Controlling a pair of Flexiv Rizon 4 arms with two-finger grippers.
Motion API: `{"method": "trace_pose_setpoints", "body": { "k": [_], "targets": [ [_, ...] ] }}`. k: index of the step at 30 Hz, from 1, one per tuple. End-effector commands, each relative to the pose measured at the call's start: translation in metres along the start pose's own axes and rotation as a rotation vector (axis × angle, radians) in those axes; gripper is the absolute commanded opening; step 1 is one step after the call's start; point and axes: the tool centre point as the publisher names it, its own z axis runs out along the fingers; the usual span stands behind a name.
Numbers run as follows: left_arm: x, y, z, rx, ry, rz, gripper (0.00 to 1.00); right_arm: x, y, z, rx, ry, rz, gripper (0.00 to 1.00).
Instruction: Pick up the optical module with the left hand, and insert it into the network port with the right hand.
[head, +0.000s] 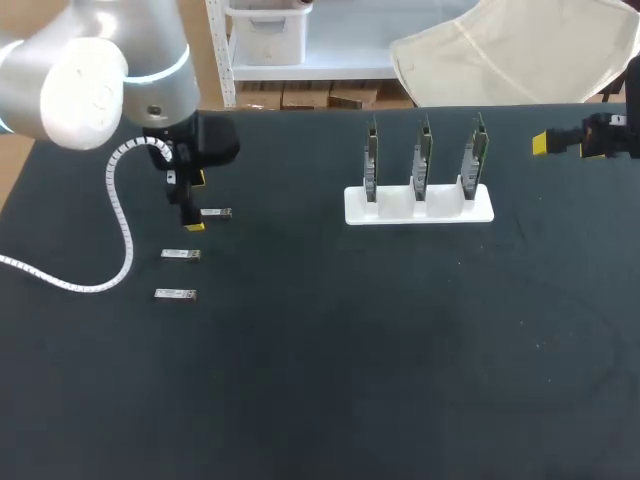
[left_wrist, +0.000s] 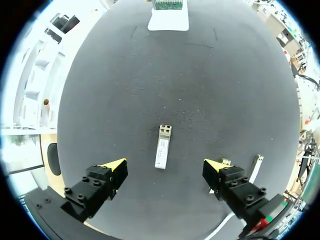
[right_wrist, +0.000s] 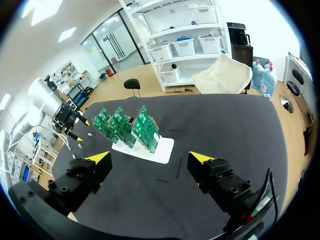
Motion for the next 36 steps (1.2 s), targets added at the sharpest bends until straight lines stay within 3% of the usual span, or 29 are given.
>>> {"method": "trace_pose_setpoints", "body": {
  "k": [1,22,36],
  "targets": [
    [-0.001,0.006,0.005,0.010,0.001,0.005,1.00,0.000,0.000,0.000,0.000,0.000,0.000,1.00],
    [-0.005,0.004,0.023,0.037,0.000,0.005,1.00,0.000,0.000,0.000,0.000,0.000,0.000,1.00],
    [0.002,0.001,0.026,0.038,0.023,-0.002,1.00,0.000,0.000,0.000,0.000,0.000,0.000,1.00]
  ]
}}
